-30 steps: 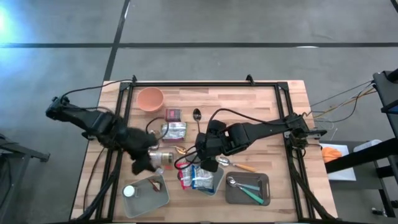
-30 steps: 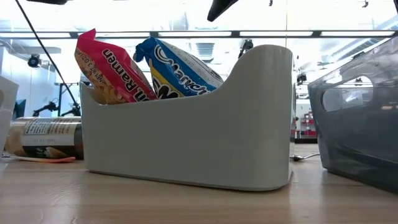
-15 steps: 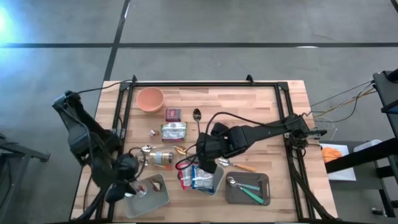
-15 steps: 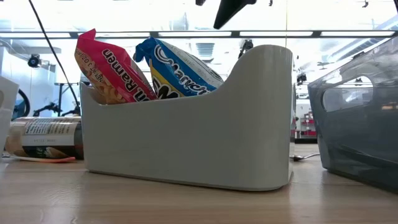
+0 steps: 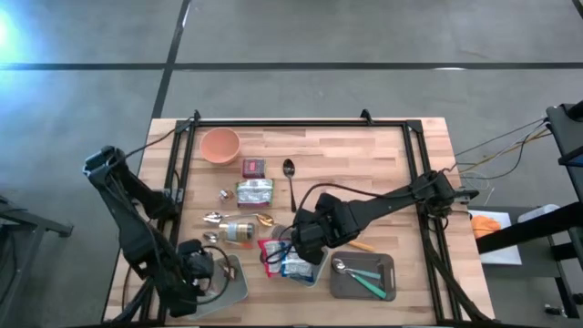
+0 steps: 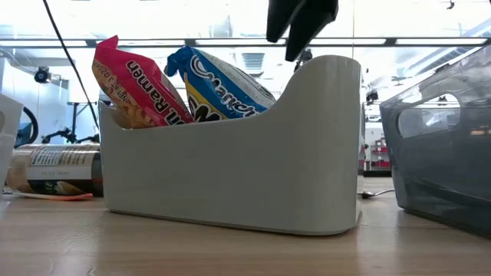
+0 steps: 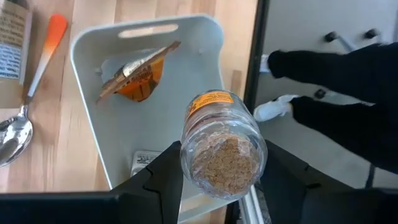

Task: Pick & Place Food Item
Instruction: Put the right brown seasoning bottle into the left gray bin

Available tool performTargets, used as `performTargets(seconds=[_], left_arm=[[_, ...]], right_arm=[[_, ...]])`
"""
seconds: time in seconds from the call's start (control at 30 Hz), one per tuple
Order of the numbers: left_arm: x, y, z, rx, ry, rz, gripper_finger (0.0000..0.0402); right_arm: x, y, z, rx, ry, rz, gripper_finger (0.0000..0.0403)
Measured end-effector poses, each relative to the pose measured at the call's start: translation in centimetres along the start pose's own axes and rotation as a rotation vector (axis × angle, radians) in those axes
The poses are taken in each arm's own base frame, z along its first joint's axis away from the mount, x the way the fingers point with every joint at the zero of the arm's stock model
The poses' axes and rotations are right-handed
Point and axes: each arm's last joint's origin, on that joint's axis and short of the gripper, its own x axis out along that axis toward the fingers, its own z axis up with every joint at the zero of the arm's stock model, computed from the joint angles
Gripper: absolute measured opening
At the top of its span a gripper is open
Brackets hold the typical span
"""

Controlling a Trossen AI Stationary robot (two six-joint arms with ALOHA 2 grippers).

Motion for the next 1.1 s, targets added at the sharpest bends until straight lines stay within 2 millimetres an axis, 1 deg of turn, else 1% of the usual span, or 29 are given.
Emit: performTargets(seconds=[0.2, 0.5, 0.87, 1.1], left_arm=[[2.5, -0.7, 0.0, 0.008, 0.079, 0.060, 0.0164], [5.6, -1.5, 0.2, 0.103, 0.147, 0.152, 0.0164], [9.3, -1.9, -0.9, 0.283, 0.221, 0.248, 0.0164], [10.9, -1.9, -1.2, 0.298, 0.241, 0.292, 0.0164]], right_arm=[[1.1, 0.2, -0.8, 0.028, 0.027, -0.020, 0.0379], [1.9, 0.5, -1.5, 0.016, 0.066, -0.008, 0.0379], [1.8, 0.5, -1.5, 0.016, 0.061, -0.009, 0.0379], [1.8, 0.6, -1.6, 0.019, 0.059, -0.007, 0.0379]])
